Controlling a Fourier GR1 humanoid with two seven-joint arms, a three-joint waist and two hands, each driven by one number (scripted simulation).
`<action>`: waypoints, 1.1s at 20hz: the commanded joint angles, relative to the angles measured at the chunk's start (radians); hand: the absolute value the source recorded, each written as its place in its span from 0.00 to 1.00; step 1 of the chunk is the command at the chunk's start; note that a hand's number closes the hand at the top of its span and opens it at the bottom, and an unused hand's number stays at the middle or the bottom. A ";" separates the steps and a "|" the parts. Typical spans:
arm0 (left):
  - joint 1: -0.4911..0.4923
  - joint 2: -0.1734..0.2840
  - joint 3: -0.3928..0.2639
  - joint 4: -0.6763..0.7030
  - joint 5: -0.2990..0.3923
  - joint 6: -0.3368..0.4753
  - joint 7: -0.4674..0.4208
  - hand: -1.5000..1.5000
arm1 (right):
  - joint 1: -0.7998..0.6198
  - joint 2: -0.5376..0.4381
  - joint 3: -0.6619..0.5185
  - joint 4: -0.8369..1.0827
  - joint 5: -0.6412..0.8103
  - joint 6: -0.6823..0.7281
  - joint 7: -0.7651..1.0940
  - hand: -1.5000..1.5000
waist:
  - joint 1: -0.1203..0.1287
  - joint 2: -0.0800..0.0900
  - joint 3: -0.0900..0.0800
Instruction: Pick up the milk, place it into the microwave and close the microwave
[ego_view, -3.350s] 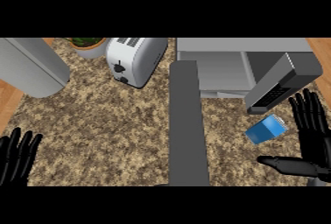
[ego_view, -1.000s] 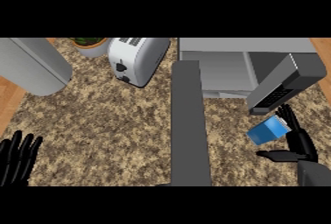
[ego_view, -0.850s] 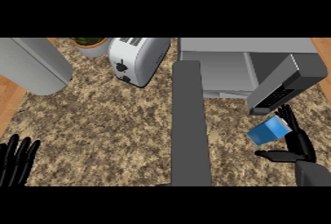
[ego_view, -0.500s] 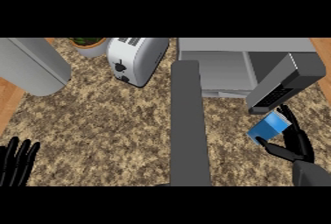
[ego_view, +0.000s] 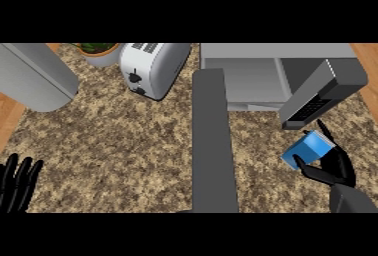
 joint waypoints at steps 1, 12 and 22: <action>-0.031 0.013 0.003 0.018 -0.002 0.002 0.021 0.00 | -0.051 0.039 0.040 -0.029 0.000 0.220 -0.041 1.00 | 0.012 -0.003 0.000; 0.019 0.013 0.052 0.017 0.035 -0.018 -0.014 0.00 | 0.058 0.205 0.127 -0.265 0.002 -0.019 -0.058 1.00 | -0.002 -0.011 -0.004; 0.055 0.020 0.088 0.018 0.062 -0.067 -0.040 0.00 | 0.388 0.310 0.377 -0.929 -0.095 -0.164 0.300 1.00 | -0.017 -0.016 -0.005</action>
